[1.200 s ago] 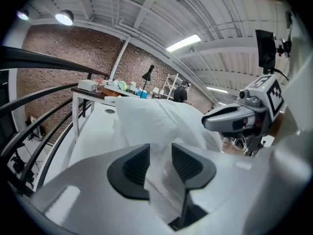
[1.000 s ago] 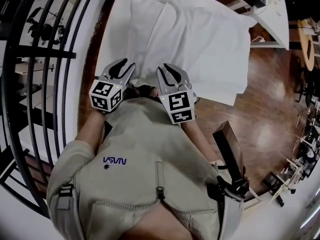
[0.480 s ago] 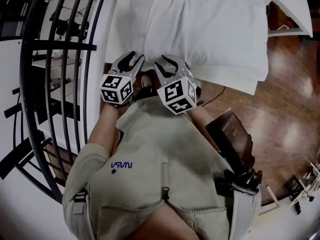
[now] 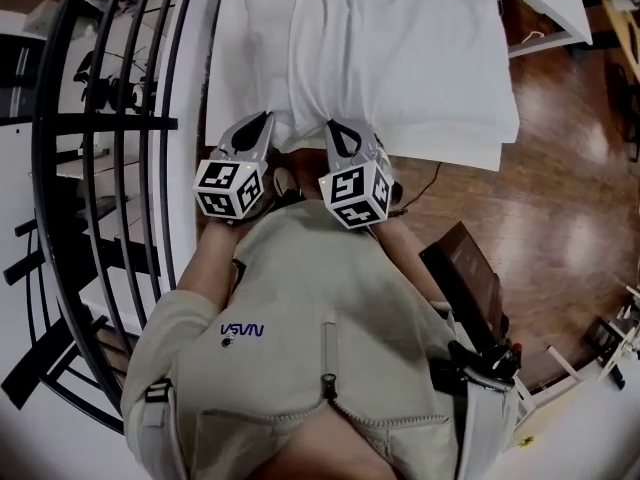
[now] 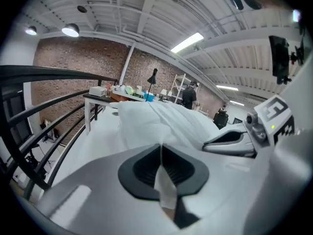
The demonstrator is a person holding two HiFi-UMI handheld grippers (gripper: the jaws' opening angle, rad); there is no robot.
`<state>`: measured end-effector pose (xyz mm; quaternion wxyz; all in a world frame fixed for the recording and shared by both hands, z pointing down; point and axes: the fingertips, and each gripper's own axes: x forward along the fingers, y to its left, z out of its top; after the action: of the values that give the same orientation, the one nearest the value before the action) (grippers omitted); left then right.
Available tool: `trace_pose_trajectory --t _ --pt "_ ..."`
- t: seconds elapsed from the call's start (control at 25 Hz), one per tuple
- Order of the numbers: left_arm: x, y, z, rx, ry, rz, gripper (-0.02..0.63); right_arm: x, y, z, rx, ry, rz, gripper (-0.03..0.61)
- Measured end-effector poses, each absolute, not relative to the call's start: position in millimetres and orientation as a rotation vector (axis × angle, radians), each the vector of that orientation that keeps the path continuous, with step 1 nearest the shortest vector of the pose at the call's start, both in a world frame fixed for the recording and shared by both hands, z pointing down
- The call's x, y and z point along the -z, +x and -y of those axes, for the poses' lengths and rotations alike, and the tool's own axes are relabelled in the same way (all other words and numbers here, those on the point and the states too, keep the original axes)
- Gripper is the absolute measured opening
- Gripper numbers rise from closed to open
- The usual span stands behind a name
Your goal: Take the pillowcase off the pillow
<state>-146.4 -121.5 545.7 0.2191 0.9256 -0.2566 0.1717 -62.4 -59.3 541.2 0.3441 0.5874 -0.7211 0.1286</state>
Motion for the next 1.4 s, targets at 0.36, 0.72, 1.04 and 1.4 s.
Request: trace_pose_trajectory --t 0.36,0.72,1.04,1.4 --pt "-506 -153 159 -0.333 2.607 0.693 0.017 -520 35 31 -0.361 1.845 1.581 0.005" --pt "-565 -166 129 -0.383 2.443 0.681 0.021 -584 43 16 -0.556 1.752 1.562 0.006" --pt "-550 -159 131 -0.389 2.514 0.701 0.051 -568 24 27 -0.586 1.692 1.704 0.031" --pt "-502 -151 154 -0.268 2.523 0.795 0.16 -491 -9 45 -0.431 1.696 2.088 0.074"
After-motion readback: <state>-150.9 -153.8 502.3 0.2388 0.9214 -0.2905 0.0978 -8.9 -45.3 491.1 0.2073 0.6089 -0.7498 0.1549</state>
